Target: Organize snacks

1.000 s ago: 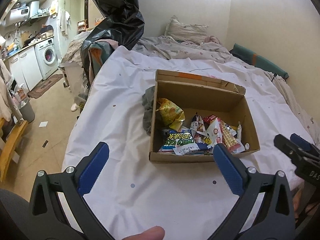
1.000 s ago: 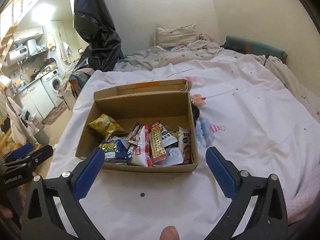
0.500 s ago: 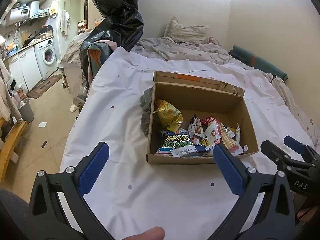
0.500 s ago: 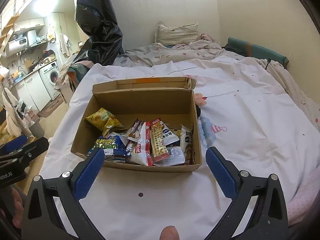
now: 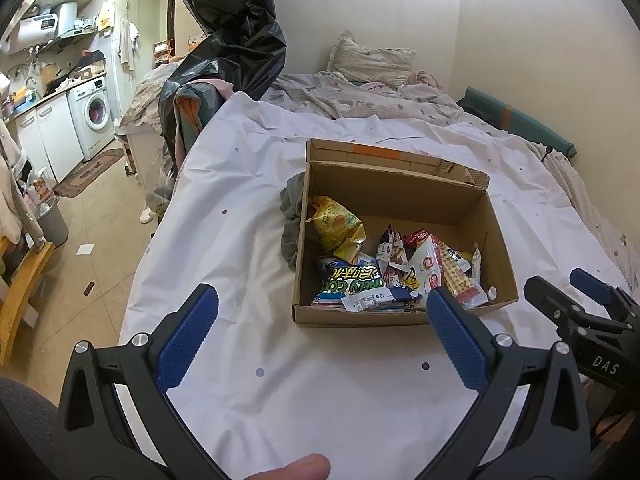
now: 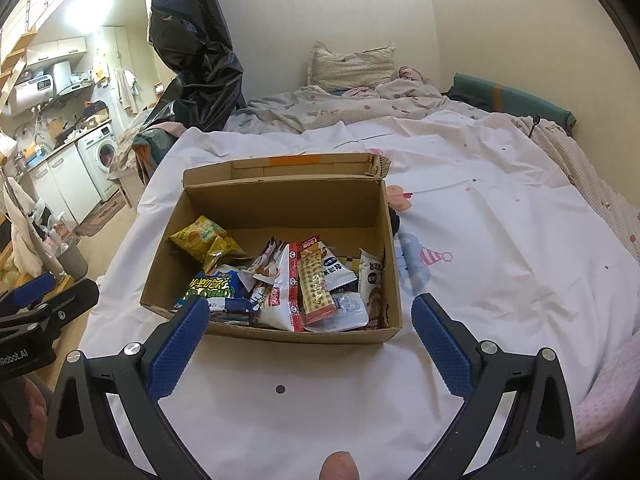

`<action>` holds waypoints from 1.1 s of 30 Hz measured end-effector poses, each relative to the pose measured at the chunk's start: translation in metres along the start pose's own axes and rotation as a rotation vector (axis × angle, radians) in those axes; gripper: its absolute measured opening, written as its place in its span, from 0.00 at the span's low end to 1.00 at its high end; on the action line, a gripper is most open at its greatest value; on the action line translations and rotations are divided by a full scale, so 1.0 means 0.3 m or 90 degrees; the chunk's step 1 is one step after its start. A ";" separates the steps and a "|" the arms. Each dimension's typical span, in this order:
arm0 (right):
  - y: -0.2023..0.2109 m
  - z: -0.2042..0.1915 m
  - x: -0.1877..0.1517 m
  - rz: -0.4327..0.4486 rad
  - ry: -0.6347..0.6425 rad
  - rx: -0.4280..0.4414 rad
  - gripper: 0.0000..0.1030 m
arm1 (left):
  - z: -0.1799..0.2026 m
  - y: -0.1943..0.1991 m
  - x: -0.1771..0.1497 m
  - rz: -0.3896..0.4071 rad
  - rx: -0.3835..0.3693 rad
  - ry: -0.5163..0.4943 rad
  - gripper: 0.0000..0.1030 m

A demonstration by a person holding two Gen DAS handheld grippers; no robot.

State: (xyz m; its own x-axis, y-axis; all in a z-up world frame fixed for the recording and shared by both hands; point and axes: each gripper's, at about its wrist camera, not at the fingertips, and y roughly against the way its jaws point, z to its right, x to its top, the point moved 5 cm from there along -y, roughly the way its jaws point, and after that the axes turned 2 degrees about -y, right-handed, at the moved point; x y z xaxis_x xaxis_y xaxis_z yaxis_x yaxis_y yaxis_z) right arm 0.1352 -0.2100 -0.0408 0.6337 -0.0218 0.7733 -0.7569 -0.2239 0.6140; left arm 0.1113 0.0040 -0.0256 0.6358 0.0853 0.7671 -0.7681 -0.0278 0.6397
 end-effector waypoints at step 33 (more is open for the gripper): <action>0.011 0.002 0.008 0.008 0.001 -0.002 1.00 | -0.004 0.002 0.002 -0.001 0.001 0.002 1.00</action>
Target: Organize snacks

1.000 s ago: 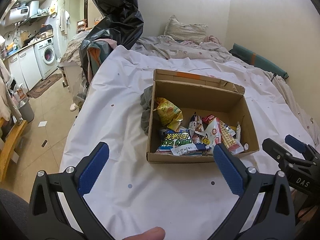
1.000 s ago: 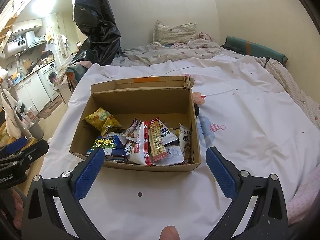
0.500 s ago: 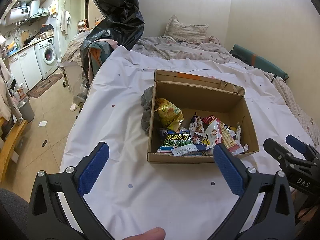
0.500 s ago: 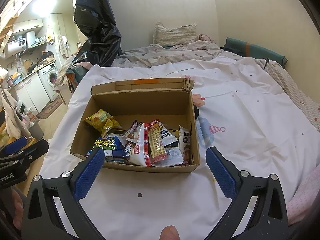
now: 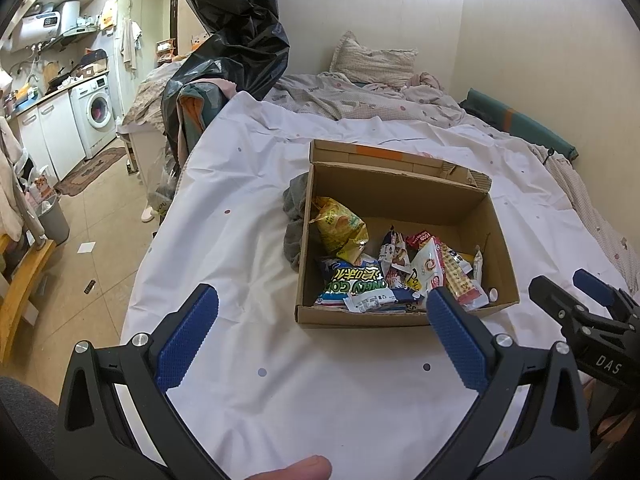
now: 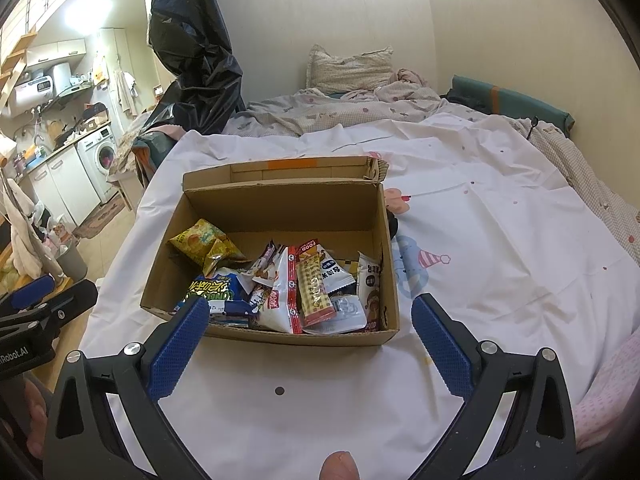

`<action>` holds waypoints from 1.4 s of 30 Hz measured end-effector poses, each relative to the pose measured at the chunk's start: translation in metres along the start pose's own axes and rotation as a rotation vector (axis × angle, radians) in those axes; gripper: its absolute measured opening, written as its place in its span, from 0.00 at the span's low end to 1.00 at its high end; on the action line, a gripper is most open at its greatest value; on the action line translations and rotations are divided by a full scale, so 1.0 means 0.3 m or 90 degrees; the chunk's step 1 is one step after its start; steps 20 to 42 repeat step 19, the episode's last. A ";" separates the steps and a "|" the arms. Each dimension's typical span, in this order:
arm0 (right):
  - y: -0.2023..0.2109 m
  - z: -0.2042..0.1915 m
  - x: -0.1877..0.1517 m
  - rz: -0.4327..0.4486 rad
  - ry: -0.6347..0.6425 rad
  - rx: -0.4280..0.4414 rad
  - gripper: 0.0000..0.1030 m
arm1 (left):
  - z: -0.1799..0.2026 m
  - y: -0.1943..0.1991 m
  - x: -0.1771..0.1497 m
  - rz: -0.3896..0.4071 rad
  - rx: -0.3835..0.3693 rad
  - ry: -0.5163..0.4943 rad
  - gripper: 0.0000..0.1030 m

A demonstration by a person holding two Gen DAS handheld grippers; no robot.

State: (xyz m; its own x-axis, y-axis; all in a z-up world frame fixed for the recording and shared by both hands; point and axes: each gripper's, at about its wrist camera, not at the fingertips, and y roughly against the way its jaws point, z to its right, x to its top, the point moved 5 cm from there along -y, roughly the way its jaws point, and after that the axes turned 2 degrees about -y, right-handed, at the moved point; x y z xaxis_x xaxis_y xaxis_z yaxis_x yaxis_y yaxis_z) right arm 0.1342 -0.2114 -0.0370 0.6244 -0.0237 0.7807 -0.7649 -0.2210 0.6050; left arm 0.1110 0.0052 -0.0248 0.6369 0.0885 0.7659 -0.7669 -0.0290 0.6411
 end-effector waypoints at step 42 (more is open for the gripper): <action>0.001 -0.004 -0.003 -0.001 0.000 0.001 1.00 | -0.003 -0.007 -0.001 -0.005 -0.003 0.008 1.00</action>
